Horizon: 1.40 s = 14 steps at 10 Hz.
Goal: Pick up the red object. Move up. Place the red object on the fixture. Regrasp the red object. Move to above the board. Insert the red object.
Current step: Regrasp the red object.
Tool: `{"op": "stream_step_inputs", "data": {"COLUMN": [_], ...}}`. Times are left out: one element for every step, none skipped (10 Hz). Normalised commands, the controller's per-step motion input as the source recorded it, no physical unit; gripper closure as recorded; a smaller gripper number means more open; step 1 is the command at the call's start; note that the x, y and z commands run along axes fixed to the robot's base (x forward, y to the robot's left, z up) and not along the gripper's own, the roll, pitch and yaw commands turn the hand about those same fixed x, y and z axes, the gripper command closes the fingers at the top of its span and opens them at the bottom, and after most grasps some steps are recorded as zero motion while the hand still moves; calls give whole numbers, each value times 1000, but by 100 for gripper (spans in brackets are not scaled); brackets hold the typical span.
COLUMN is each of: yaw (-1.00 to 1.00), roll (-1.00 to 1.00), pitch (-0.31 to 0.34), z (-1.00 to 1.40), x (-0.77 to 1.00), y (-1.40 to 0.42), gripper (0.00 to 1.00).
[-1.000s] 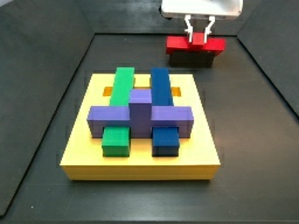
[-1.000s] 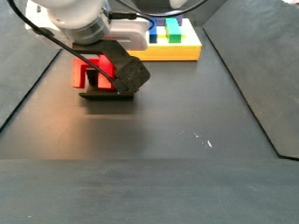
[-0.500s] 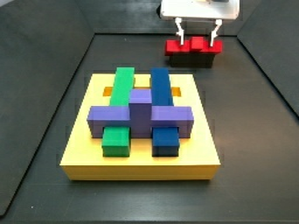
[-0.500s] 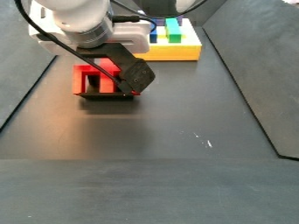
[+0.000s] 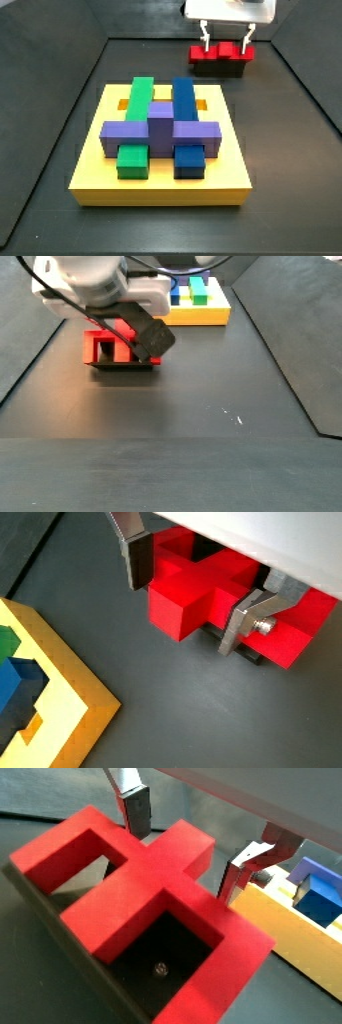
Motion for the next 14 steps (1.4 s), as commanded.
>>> {"op": "stream_step_inputs", "data": {"yaw": [0, 0, 0, 0, 11, 23, 49, 91, 94, 89, 86, 97, 100, 117], "roll": [854, 697, 691, 660, 709, 766, 926, 1000, 1000, 1000, 1000, 1000, 1000, 1000], "pitch": [71, 57, 23, 0, 0, -49, -94, -89, -63, -37, -20, 0, 0, 0], "z": [366, 366, 331, 283, 171, 129, 97, 63, 60, 63, 63, 63, 6, 3], "x": [0, 0, 0, 0, 0, 23, 43, 29, 0, 0, 0, 0, 0, 0], "y": [-277, -249, -237, -203, -174, -126, -29, 0, 0, 0, 0, 0, 0, -6], "gripper": [0, 0, 0, 0, 0, 0, 0, 0, 0, 0, 0, 0, 0, 0]}}
